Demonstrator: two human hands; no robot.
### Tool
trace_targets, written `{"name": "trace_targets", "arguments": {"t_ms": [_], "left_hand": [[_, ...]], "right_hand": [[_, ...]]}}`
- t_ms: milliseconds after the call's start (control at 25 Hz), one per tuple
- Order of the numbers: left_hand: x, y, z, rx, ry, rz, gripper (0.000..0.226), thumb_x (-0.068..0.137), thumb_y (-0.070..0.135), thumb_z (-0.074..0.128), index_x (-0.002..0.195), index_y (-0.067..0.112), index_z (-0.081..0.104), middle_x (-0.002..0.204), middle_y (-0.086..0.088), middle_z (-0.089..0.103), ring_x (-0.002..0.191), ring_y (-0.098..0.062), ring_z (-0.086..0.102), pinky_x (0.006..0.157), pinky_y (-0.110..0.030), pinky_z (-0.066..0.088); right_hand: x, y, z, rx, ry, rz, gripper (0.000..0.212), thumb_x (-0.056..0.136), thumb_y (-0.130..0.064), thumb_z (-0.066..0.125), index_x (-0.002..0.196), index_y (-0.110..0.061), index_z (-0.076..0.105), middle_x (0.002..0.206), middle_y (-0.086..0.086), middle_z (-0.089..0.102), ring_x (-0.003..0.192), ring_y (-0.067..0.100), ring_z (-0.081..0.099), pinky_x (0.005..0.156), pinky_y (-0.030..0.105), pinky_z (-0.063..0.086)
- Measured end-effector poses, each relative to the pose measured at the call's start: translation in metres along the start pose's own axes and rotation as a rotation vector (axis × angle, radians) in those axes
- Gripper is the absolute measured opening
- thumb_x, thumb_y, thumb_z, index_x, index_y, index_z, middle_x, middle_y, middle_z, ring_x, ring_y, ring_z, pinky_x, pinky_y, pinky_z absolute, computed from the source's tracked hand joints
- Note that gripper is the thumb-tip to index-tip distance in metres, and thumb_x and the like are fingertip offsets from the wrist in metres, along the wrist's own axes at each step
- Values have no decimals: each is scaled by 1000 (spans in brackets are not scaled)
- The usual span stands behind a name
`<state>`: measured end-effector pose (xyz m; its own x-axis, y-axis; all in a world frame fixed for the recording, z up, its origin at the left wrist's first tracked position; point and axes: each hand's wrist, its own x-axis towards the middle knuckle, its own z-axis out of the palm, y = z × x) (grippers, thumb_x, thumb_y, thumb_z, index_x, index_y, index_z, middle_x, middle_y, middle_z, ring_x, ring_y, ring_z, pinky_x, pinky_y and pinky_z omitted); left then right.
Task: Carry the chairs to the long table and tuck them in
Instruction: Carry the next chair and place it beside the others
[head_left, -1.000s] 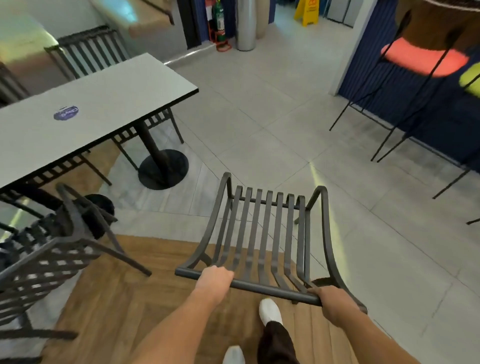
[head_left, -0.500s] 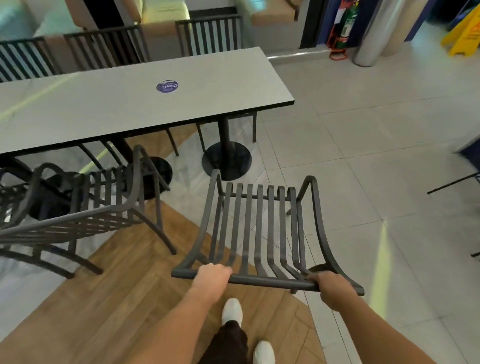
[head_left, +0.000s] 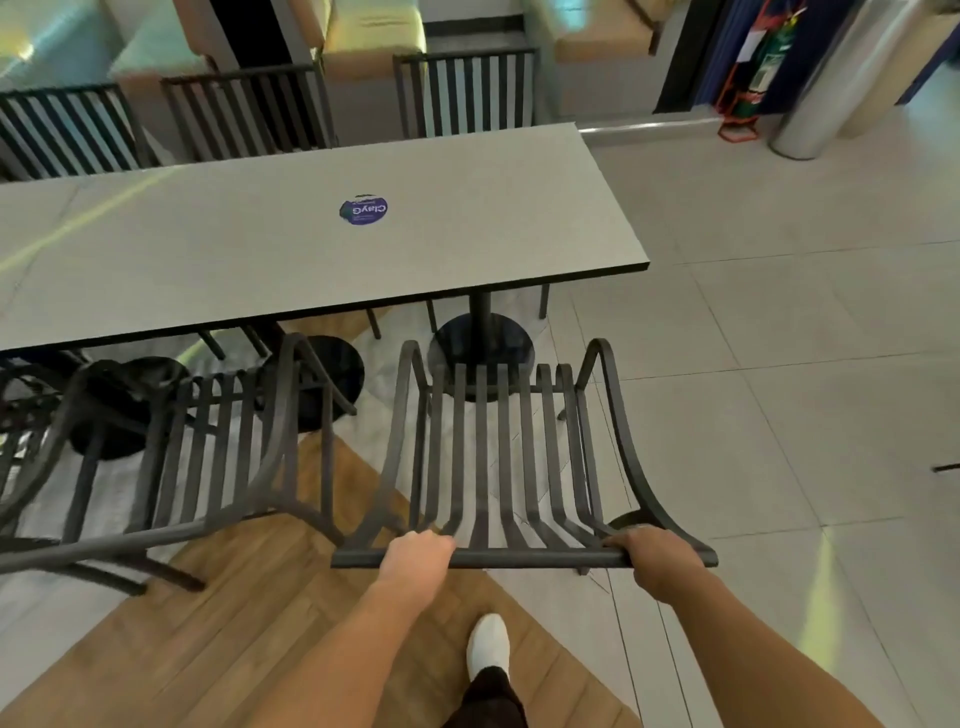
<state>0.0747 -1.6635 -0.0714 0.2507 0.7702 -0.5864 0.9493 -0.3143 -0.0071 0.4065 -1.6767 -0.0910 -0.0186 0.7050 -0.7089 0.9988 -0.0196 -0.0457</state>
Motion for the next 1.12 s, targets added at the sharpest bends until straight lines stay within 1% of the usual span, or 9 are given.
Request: {"name": "trace_targets", "arguments": {"t_ms": [120, 400, 640, 760, 840, 920, 960, 1040, 1120], "left_hand": [[30, -10, -21, -12, -4, -24, 23, 104, 15, 47, 121, 21, 62, 117, -6, 68, 107, -30, 66, 90, -44, 53], [87, -26, -66, -58, 5, -71, 21, 105, 16, 48, 121, 20, 61, 115, -5, 69, 105, -26, 67, 89, -40, 53], [104, -28, -80, -137, 20, -106, 23, 105, 17, 51, 124, 22, 63, 114, -2, 70, 102, -22, 69, 91, -37, 55], [104, -25, -83, -205, -13, -150, 25, 102, 16, 55, 124, 24, 64, 115, -1, 70, 104, -21, 68, 94, -38, 55], [107, -21, -89, -266, -67, -181, 28, 99, 19, 61, 125, 25, 65, 112, 1, 70, 102, -20, 68, 94, -37, 56], [113, -7, -101, -348, -125, -166, 35, 95, 24, 69, 130, 24, 66, 114, 1, 69, 104, -18, 67, 95, -35, 55], [118, 3, -109, -395, -157, -142, 43, 93, 27, 72, 135, 23, 64, 119, 0, 69, 108, -19, 66, 98, -34, 53], [129, 31, -131, -472, -217, -110, 59, 89, 34, 78, 142, 20, 58, 134, 0, 64, 121, -20, 61, 106, -35, 48], [141, 61, -152, -495, -225, -124, 64, 85, 41, 81, 142, 19, 59, 138, 1, 63, 125, -20, 59, 109, -37, 46]], "right_hand": [[35, 1, -38, -20, 6, -10, 65, 94, -3, 57, 137, -51, 53, 125, -2, 62, 111, 19, 62, 99, 37, 53], [96, 3, -102, -55, 38, -58, 56, 97, -3, 56, 135, -45, 57, 121, -1, 63, 108, 18, 62, 97, 34, 53], [112, 5, -126, -71, 37, -97, 58, 97, -3, 54, 136, -45, 56, 122, -1, 62, 110, 19, 60, 98, 35, 53], [112, 6, -129, -35, -4, -107, 55, 96, -5, 57, 138, -41, 56, 123, 1, 61, 110, 19, 60, 98, 34, 52], [114, 8, -134, 34, -80, -125, 51, 93, -14, 66, 139, -35, 58, 123, 0, 63, 110, 19, 60, 100, 34, 51], [116, 18, -147, 151, -176, -149, 58, 85, -32, 78, 139, -31, 58, 127, -2, 64, 114, 19, 59, 104, 37, 47], [116, 26, -156, 206, -207, -171, 63, 81, -40, 80, 139, -30, 57, 130, -3, 63, 116, 18, 59, 106, 38, 45], [116, 49, -175, 253, -198, -238, 60, 82, -48, 78, 136, -30, 59, 131, -4, 63, 117, 18, 59, 106, 37, 43], [114, 76, -192, 255, -116, -273, 51, 89, -49, 71, 134, -29, 60, 132, -4, 62, 124, 21, 57, 107, 39, 43]]}}
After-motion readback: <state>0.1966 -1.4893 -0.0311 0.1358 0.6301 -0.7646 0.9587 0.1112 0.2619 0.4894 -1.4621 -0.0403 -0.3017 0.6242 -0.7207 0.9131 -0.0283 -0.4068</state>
